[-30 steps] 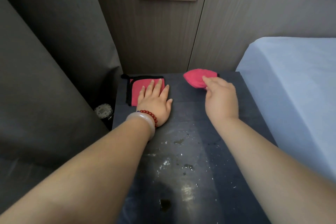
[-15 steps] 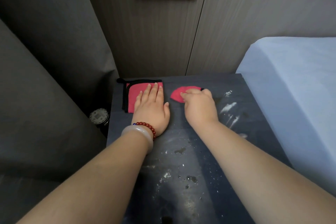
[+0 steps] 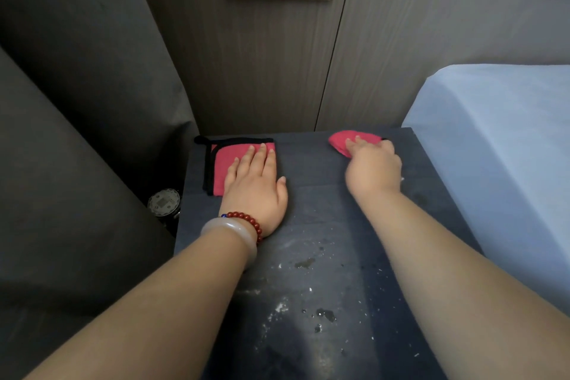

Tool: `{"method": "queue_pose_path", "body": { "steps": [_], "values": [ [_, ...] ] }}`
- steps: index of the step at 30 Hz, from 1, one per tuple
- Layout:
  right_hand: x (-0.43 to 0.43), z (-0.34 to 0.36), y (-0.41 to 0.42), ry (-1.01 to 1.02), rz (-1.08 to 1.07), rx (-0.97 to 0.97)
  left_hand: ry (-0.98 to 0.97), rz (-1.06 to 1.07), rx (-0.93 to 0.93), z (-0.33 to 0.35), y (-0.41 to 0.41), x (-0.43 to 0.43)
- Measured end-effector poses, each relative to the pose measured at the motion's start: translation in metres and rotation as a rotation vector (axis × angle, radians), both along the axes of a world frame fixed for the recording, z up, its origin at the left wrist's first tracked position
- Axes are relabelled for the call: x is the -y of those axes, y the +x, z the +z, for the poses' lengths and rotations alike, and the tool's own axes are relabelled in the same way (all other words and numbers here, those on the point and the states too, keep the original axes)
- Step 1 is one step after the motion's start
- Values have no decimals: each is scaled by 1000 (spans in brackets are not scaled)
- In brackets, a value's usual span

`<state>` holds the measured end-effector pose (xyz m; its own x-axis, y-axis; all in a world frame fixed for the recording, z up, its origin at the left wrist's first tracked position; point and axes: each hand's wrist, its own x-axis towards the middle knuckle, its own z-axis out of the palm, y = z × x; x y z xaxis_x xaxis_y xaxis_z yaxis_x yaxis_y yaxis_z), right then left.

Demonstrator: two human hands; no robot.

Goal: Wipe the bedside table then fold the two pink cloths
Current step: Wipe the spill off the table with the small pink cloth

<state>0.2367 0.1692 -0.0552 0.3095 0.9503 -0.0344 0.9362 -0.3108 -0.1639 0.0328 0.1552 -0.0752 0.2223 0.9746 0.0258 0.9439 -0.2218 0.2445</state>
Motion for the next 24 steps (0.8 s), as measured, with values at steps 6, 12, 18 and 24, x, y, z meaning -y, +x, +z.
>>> {"method": "queue_pose_path", "body": {
  "steps": [6,12,18,24],
  "values": [
    [8,-6,-25,-47,397,-28,6,3,-6,0,0,2],
    [6,-2,-45,-34,437,0,9,7,-7,2,-1,2],
    [-10,11,17,-137,60,17,-2,5,-4,2,1,1],
    [2,1,-19,-84,469,-63,-4,14,-4,4,0,3]
  ]
}}
